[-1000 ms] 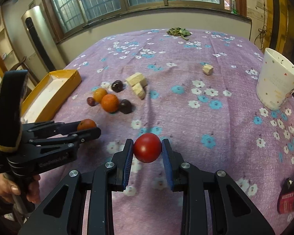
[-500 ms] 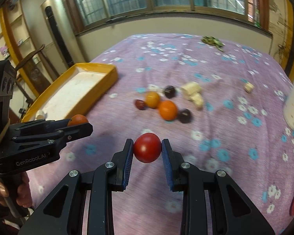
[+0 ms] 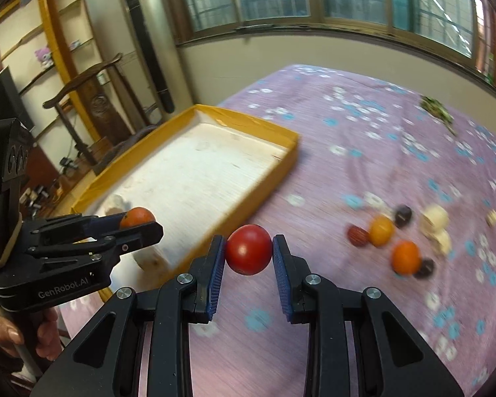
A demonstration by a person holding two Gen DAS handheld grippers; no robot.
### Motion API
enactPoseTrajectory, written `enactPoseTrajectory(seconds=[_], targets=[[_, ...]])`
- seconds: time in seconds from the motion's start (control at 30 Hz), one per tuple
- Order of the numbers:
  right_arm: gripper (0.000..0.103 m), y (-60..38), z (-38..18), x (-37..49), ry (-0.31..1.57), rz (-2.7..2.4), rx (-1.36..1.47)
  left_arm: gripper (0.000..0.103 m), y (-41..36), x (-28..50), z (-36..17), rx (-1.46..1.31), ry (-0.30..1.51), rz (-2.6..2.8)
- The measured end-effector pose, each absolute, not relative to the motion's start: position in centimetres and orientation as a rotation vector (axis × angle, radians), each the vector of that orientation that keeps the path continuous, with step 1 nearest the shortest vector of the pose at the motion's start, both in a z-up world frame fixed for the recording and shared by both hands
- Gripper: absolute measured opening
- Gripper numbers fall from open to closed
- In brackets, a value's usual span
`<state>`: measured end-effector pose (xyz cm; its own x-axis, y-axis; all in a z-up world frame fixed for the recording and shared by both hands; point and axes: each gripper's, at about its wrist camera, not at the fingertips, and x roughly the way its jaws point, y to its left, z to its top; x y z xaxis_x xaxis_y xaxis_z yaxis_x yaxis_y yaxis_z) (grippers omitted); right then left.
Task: Organize fruits
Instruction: 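Grasp an orange with the left tool while the right tool holds the tomato, then lower the tomato and orange into the tray and open both tools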
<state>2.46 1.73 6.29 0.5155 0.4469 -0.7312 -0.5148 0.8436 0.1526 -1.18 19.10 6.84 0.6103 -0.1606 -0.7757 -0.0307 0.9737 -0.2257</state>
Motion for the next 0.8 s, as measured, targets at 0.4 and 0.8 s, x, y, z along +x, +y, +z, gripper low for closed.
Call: enactPoseTrajectory(seconds=[0.4,0.8], targets=[[0.028,10.4,3.8,5.0,0.916,0.651,-0.162,0.037,27.1,2.4,4.8,-0.237,0.950,0.058],[0.028,12.4,1.3,6.2,0.986,0.627,-0.163,0.037,29.7,4.6,2.3,-0.248,1.011,0.066]])
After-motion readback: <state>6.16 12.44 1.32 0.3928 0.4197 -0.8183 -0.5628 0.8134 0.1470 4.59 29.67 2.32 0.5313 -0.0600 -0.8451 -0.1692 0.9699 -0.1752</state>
